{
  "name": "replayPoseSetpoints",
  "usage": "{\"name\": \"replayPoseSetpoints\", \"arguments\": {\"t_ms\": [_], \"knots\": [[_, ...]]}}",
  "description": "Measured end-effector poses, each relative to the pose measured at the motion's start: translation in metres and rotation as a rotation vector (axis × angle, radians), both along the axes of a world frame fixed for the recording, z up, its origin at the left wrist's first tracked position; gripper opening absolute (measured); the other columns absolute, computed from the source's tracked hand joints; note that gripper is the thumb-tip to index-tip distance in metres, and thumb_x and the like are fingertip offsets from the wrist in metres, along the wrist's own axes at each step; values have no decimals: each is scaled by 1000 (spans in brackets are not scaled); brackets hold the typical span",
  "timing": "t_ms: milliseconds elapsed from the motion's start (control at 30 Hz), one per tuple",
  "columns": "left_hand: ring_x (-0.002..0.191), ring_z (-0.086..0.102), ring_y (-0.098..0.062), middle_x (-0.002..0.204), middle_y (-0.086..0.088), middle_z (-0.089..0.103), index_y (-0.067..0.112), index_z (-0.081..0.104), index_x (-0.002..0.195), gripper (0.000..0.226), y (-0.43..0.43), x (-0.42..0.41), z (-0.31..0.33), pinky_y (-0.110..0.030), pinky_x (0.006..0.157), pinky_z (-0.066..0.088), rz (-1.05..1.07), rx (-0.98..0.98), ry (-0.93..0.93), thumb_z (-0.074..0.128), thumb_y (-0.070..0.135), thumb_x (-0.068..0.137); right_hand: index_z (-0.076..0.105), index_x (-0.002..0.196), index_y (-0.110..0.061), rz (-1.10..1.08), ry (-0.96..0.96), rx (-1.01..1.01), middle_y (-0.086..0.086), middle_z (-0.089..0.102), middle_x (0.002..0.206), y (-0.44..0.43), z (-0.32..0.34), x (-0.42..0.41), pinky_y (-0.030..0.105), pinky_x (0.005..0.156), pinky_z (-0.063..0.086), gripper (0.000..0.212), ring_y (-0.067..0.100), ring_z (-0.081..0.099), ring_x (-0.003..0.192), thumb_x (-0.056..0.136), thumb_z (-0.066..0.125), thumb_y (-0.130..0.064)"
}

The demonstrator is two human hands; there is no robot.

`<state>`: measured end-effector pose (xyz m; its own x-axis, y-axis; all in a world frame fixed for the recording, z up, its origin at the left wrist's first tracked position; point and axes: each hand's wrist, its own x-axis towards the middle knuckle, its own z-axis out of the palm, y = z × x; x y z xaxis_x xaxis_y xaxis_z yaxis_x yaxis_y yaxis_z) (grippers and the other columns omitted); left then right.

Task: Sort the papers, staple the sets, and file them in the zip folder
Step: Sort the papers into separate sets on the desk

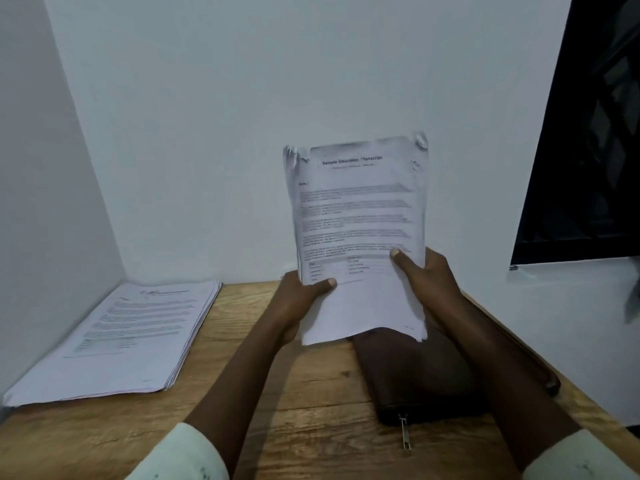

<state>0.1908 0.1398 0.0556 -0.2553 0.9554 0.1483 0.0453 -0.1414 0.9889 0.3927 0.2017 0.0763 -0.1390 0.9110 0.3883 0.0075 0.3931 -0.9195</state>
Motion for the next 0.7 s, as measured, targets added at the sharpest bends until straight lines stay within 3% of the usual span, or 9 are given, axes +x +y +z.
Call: {"name": "replayPoseSetpoints", "arguments": {"t_ms": [133, 200, 267, 333, 433, 500, 600, 700], "knots": [[109, 69, -27, 121, -9, 71, 11, 63, 125, 39, -33, -36, 8, -44, 97, 53, -116, -65, -73, 69, 5, 87, 66, 110, -17, 57, -73, -29, -2, 69, 103, -4, 5, -22, 33, 85, 55, 15, 17, 67, 94, 96, 61, -20], [114, 66, -32, 124, -12, 69, 12, 59, 129, 41, -54, -57, 2, -51, 100, 50, -191, -142, -101, 66, 3, 89, 65, 110, -11, 182, -47, -183, 10, 69, 113, -9, -13, -40, 42, 94, 53, 16, 26, 67, 102, 96, 60, -12], [116, 65, -34, 126, -12, 68, 14, 58, 130, 41, -69, -79, -8, -54, 103, 48, -195, -220, -85, 66, 7, 91, 66, 114, -5, 311, -29, -340, 15, 68, 118, -18, -39, -58, 41, 92, 54, 19, 30, 68, 104, 96, 59, -8], [113, 66, -33, 124, -13, 69, 8, 59, 130, 39, -78, -101, -17, -52, 103, 48, -97, -239, -116, 65, 13, 92, 66, 120, -2, 367, -106, -340, 13, 70, 117, -24, -58, -71, 35, 89, 56, 26, 26, 69, 102, 95, 58, -5], [109, 67, -38, 124, -22, 67, -1, 60, 127, 36, -79, -122, -29, -51, 95, 54, 91, -104, -270, 62, 15, 94, 67, 122, -8, 462, -205, -321, 5, 73, 113, -34, -64, -83, 39, 94, 55, 28, 21, 71, 102, 95, 60, -7], [109, 67, -41, 125, -26, 64, -4, 58, 128, 34, -78, -124, -35, -49, 88, 58, 102, 0, -381, 55, 10, 97, 65, 124, -9, 557, -177, -322, 5, 72, 116, -38, -62, -87, 43, 98, 52, 30, 23, 69, 107, 95, 60, -8], [117, 61, -43, 130, -26, 61, -4, 54, 133, 34, -77, -119, -39, -54, 97, 51, 24, 50, -410, 48, 9, 102, 63, 125, -9, 632, -53, -342, 10, 69, 121, -36, -45, -88, 45, 99, 51, 32, 28, 67, 110, 93, 62, -12], [120, 59, -45, 130, -26, 61, -3, 55, 133, 36, -78, -114, -38, -58, 103, 46, -56, 57, -368, 54, 11, 100, 62, 123, -6, 606, 87, -360, 16, 70, 119, -25, -38, -84, 52, 100, 48, 34, 35, 67, 109, 90, 64, -14]]}}
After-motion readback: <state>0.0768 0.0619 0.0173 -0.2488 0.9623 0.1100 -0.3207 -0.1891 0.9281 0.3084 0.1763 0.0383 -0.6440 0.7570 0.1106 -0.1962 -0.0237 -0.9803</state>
